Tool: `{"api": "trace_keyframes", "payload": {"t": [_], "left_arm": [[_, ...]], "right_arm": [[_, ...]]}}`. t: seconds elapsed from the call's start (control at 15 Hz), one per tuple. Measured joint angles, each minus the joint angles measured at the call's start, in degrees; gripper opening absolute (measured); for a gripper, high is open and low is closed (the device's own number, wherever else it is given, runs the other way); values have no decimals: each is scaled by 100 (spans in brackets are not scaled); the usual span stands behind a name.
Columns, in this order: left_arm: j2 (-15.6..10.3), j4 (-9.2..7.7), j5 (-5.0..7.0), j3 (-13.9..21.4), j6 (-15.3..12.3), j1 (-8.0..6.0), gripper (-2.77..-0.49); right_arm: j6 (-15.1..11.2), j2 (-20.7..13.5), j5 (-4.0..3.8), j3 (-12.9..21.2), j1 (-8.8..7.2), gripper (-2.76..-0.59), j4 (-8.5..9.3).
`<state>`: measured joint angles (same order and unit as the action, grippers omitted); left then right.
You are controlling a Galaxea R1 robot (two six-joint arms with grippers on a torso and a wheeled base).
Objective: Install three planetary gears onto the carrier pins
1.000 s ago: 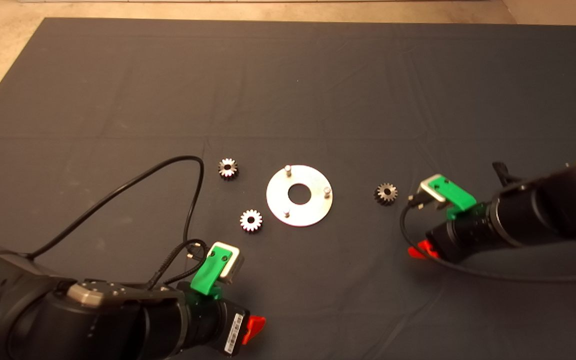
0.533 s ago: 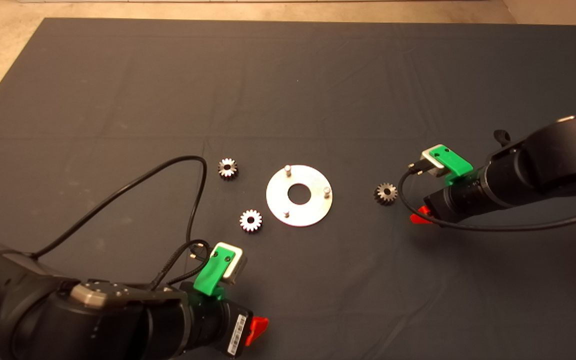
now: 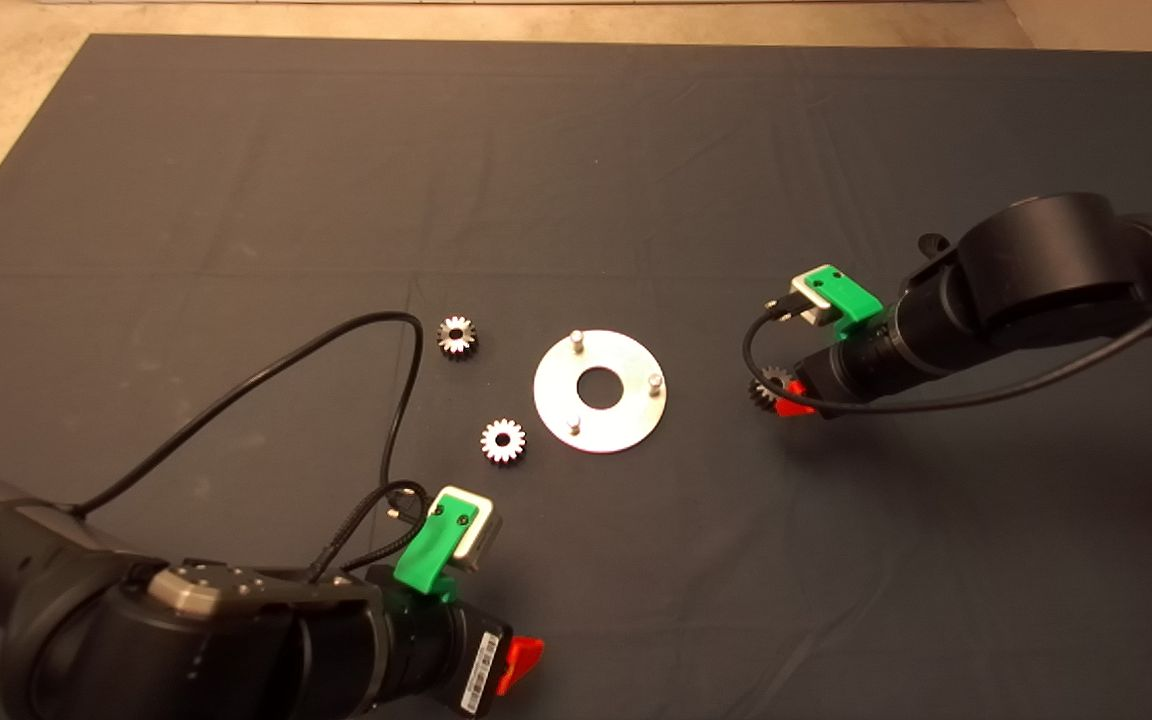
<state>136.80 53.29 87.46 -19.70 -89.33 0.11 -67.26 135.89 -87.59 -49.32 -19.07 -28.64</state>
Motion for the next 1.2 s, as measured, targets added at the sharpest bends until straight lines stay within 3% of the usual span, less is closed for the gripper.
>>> {"api": "trace_keyframes", "payload": {"t": [0.2,0.4,0.53,0.73,1.2], "left_arm": [[11,7,0,0,0,0,-104],[16,7,2,0,0,0,-104],[18,10,-2,0,0,0,-104],[18,10,1,0,0,0,-104],[18,13,2,0,0,0,-104]], "right_arm": [[-2,157,28,-185,2,-115,1],[0,238,231,-230,1,-115,1],[-2,218,241,-251,3,-115,1],[-2,227,363,-266,2,-115,1],[0,222,363,-312,33,-115,1]]}}
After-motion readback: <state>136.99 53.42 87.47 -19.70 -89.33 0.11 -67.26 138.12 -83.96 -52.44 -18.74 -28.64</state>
